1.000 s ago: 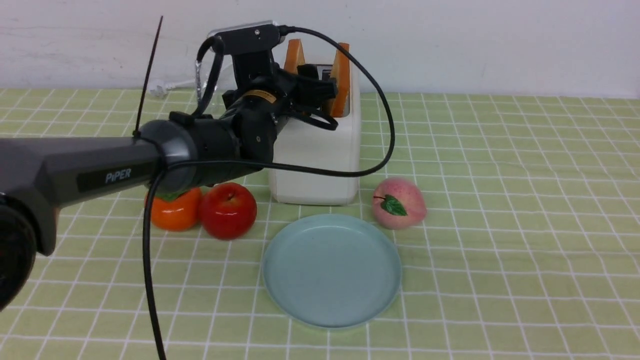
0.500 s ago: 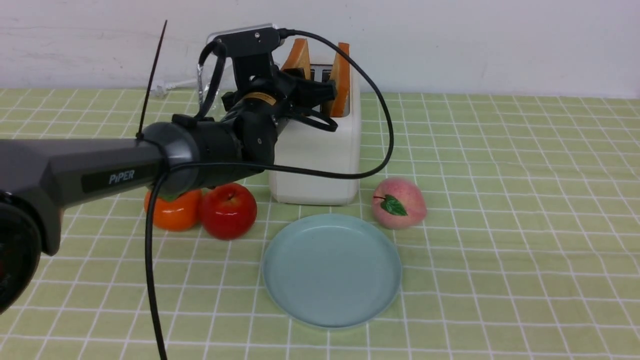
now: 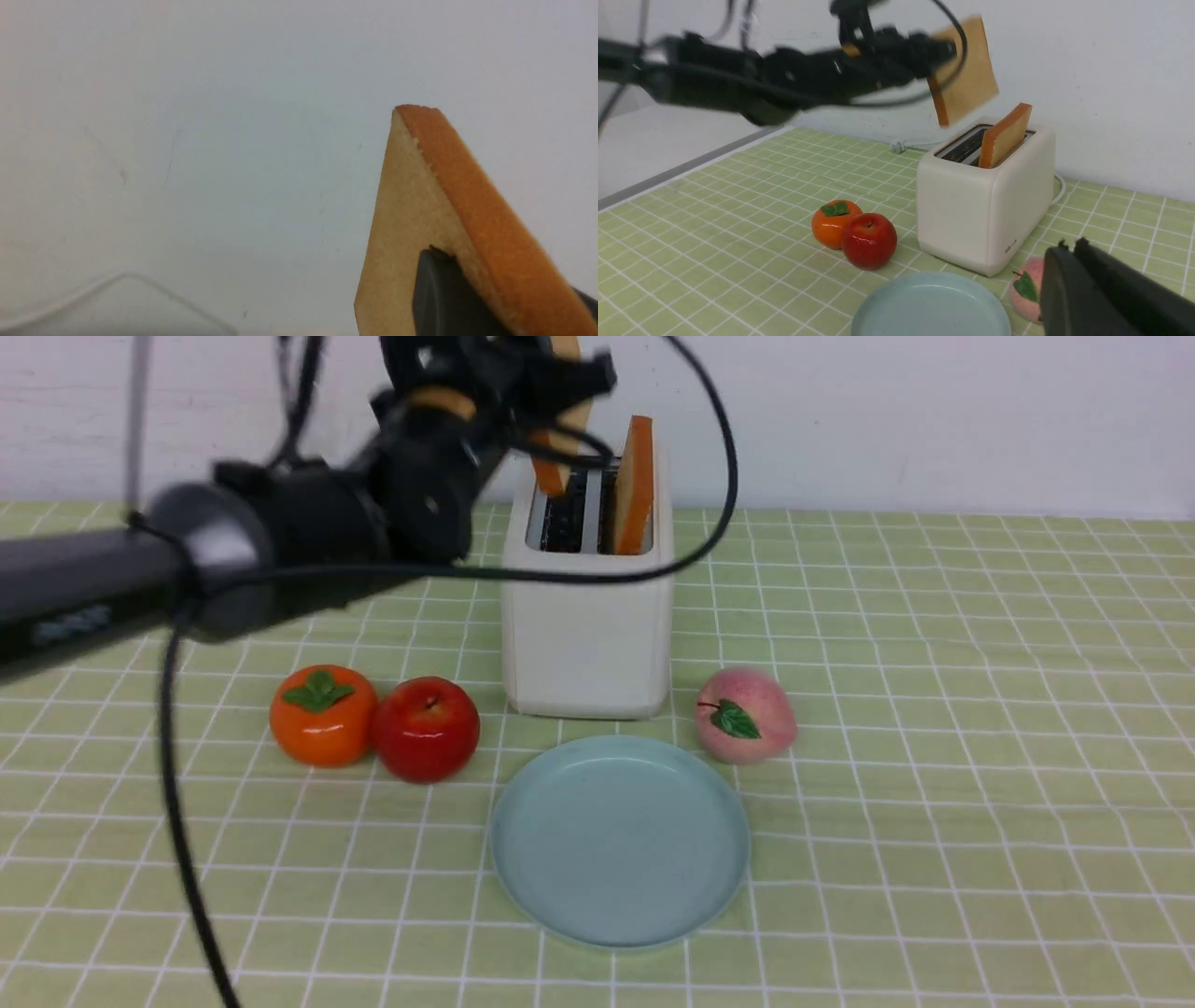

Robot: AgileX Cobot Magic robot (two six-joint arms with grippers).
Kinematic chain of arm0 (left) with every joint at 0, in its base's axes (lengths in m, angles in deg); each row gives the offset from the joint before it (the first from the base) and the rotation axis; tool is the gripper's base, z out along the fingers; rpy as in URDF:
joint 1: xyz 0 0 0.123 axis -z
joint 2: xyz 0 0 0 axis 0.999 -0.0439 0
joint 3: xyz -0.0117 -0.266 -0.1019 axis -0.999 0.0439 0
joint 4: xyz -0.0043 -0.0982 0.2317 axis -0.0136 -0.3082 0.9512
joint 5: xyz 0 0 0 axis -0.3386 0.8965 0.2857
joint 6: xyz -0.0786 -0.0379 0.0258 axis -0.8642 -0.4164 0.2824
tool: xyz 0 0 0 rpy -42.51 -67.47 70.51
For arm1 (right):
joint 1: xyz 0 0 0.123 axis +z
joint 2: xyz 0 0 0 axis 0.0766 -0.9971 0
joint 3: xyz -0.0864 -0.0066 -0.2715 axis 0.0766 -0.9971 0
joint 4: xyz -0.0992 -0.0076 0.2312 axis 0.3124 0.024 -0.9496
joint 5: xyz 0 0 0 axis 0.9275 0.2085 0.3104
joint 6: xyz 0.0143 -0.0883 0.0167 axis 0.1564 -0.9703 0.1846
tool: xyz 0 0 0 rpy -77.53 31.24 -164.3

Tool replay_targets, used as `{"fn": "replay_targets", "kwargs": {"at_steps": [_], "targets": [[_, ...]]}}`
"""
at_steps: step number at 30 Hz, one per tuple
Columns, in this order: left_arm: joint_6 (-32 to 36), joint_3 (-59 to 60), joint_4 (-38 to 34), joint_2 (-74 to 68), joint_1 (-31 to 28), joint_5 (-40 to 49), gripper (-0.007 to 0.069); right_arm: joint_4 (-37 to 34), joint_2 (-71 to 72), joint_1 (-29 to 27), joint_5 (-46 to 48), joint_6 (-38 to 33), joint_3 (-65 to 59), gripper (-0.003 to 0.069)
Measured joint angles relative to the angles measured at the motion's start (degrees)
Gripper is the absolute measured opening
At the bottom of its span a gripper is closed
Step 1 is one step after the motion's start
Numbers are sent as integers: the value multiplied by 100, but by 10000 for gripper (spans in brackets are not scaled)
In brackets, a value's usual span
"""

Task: Take toasted bread from bread machine on green coffee tablecloth place on plate.
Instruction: 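Reach for a toast slice standing in the toaster with the left gripper, then place the slice of bread on the plate with the left gripper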

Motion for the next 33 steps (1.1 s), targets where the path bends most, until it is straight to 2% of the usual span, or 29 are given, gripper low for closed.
{"fn": "replay_targets", "kwargs": {"at_steps": [2,6,7,8,9,10,12,15,17,20,24,25,26,27,28,29,33], "targets": [[2,0,85,384,0,414,106,-6,0,0,0,-8,0,-19],[2,0,195,1088,-5,2101,106,-12,0,0,0,-8,0,-19],[2,0,195,1124,-5,2207,106,-12,0,0,0,-8,0,-19],[2,0,216,1361,-5,2979,106,-19,0,0,0,-8,0,-19],[2,0,222,1427,-5,3201,106,-31,0,0,0,-8,0,-19],[-17,0,234,1718,-5,4189,106,-32,0,0,6,-8,0,-19],[-105,0,248,1978,-5,5178,106,-32,0,0,52,-8,0,-18],[-261,27,260,2156,-5,6242,106,-32,0,0,225,-8,0,-18],[-305,217,160,2161,-5,6653,106,-32,0,0,386,-8,0,-15],[-232,715,-177,2053,0,6806,106,-32,0,0,598,-8,0,-14],[178,1314,-879,1794,0,6367,106,70,0,0,837,8,0,-10],[472,1495,-1348,1592,0,6156,106,271,0,0,961,123,0,-9],[506,1507,-1397,1568,0,6114,106,302,0,0,994,144,0,-9],[787,1566,-1811,1334,0,6000,106,581,0,0,1117,350,0,-9],[813,1566,-1853,1308,0,5989,106,618,0,0,1133,416,0,-9],[1019,1567,-2170,1089,0,5889,106,985,0,0,1305,713,0,-9],[1368,1567,-2703,636,0,5639,106,1738,0,0,1810,1387,0,-8]]}}
